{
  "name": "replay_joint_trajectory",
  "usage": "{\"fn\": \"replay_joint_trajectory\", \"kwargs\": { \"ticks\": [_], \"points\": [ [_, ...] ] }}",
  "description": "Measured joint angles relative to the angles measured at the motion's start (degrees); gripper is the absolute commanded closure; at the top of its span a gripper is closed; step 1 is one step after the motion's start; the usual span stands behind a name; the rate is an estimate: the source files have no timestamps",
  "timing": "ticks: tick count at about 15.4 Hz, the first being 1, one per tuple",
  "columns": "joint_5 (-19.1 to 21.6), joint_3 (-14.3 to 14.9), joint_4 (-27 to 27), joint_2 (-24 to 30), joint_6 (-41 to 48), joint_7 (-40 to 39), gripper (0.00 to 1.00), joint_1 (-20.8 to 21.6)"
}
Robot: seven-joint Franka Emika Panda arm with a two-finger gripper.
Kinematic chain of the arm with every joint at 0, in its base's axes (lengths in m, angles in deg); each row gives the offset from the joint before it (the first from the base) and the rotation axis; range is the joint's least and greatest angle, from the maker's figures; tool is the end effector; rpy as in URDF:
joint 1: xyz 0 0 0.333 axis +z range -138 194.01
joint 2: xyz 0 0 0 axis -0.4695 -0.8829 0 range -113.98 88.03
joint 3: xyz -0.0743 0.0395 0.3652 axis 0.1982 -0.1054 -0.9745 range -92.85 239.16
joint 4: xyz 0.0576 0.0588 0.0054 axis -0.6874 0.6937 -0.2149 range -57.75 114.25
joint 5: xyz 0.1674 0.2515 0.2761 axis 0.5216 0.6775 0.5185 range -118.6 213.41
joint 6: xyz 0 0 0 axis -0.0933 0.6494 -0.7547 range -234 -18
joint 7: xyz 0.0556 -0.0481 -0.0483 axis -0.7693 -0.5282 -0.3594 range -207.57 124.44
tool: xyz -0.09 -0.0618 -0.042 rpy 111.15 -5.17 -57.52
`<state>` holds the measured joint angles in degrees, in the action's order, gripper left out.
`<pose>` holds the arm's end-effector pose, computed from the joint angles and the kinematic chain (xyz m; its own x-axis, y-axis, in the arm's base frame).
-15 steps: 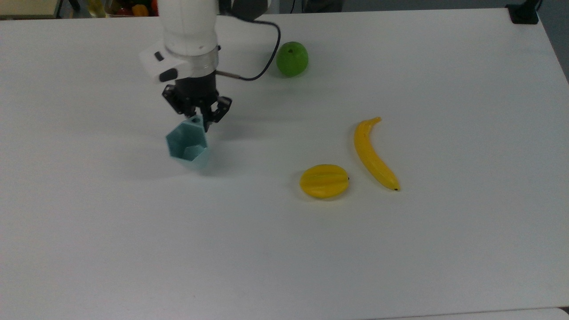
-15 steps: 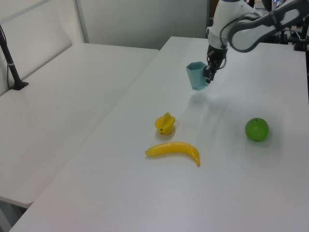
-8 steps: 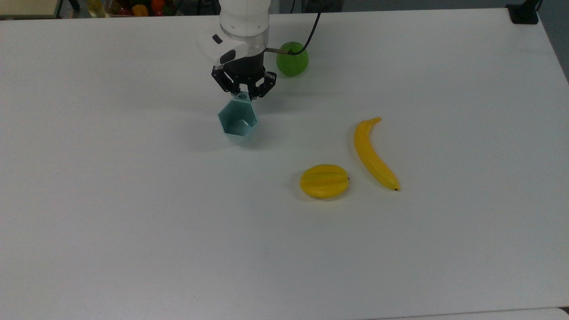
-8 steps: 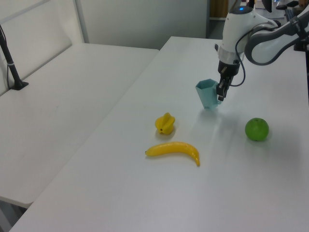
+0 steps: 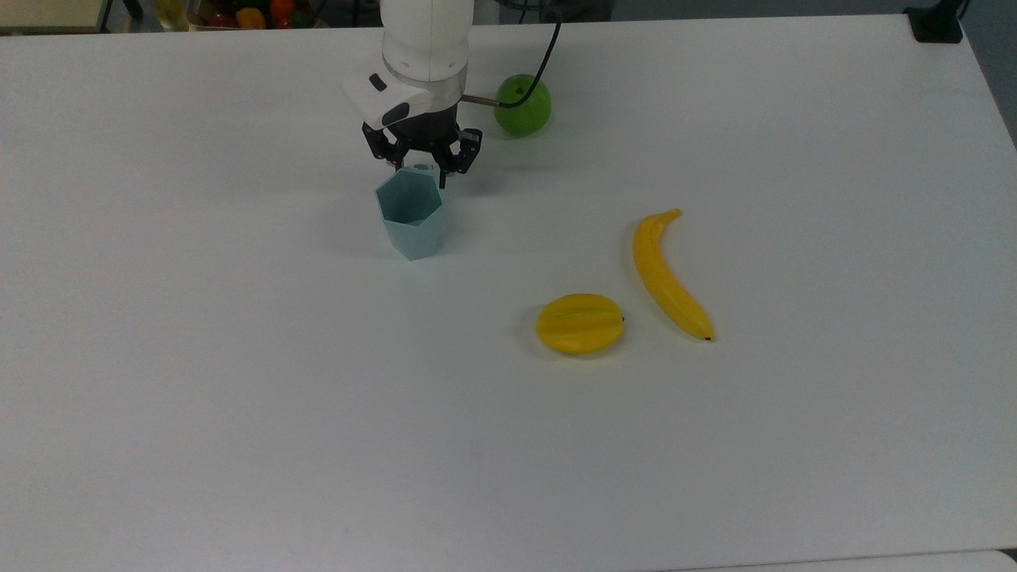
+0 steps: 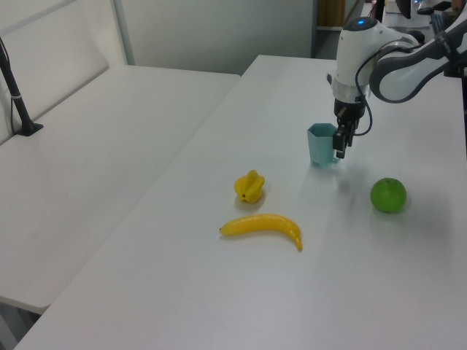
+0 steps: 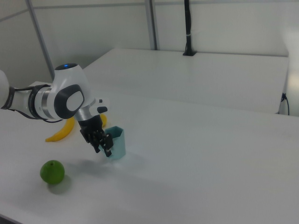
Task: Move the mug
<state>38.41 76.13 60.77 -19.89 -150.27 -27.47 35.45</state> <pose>0.5794 0.0413 0.3905 0.9965 -0.0623 0.0554 -0.0684 -0.9908 0.1171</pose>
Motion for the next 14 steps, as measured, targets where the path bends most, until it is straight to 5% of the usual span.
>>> {"fn": "replay_joint_trajectory", "kwargs": {
  "ticks": [5,14],
  "points": [
    [-0.20,-0.88,-3.44,1.89,9.74,0.00,0.00,0.24],
    [-0.14,-2.08,-24.10,4.98,32.13,0.00,0.00,0.14]
  ]
}}
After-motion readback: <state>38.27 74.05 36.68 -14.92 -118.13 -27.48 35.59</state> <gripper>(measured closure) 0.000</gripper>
